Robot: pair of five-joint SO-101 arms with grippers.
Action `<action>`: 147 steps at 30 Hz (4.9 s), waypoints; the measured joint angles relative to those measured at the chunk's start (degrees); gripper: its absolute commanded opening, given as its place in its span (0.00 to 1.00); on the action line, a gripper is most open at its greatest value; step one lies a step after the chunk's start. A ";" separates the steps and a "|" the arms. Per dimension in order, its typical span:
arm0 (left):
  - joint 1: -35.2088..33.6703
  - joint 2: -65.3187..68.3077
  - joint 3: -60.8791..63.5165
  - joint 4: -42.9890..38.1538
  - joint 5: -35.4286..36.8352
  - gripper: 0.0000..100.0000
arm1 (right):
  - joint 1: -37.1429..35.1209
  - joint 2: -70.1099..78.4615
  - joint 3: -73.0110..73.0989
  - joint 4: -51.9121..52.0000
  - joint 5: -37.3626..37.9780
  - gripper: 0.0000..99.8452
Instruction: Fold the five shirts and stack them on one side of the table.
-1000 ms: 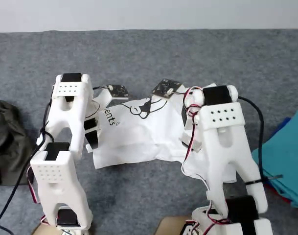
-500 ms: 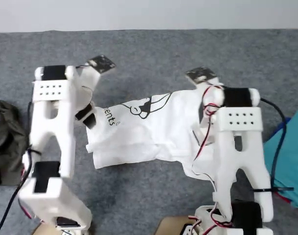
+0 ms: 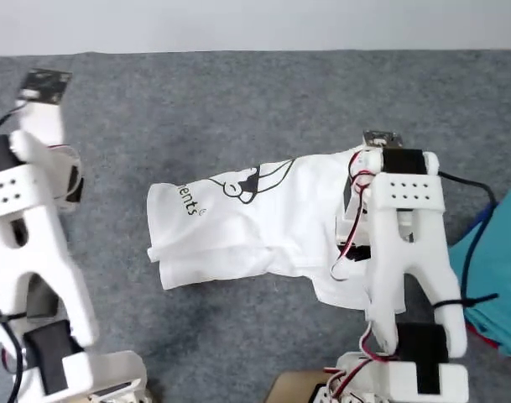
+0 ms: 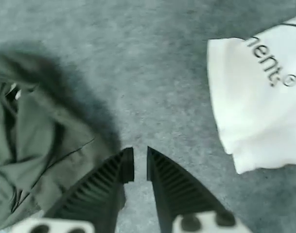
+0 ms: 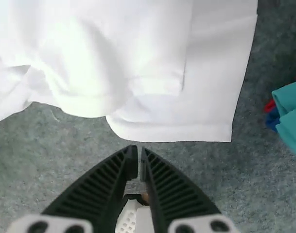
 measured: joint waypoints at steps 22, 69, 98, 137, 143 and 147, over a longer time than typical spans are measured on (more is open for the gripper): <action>-1.41 -1.23 3.87 0.00 0.18 0.05 | 2.64 25.05 0.18 -17.85 -0.53 0.08; -1.41 -1.23 3.87 0.00 0.18 0.05 | 2.90 18.64 0.09 -15.12 -0.53 0.01; -1.41 -1.23 3.87 0.00 0.18 0.05 | 18.46 9.67 0.88 -1.93 15.82 0.01; 3.69 -1.23 8.00 0.00 0.35 0.05 | 12.57 16.26 8.35 -14.33 15.03 0.09; 3.69 -1.23 8.00 0.00 0.35 0.05 | 12.75 22.15 8.26 -16.18 14.86 0.04; 3.69 -1.23 8.00 0.00 0.35 0.05 | 12.75 22.15 8.26 -16.18 14.86 0.03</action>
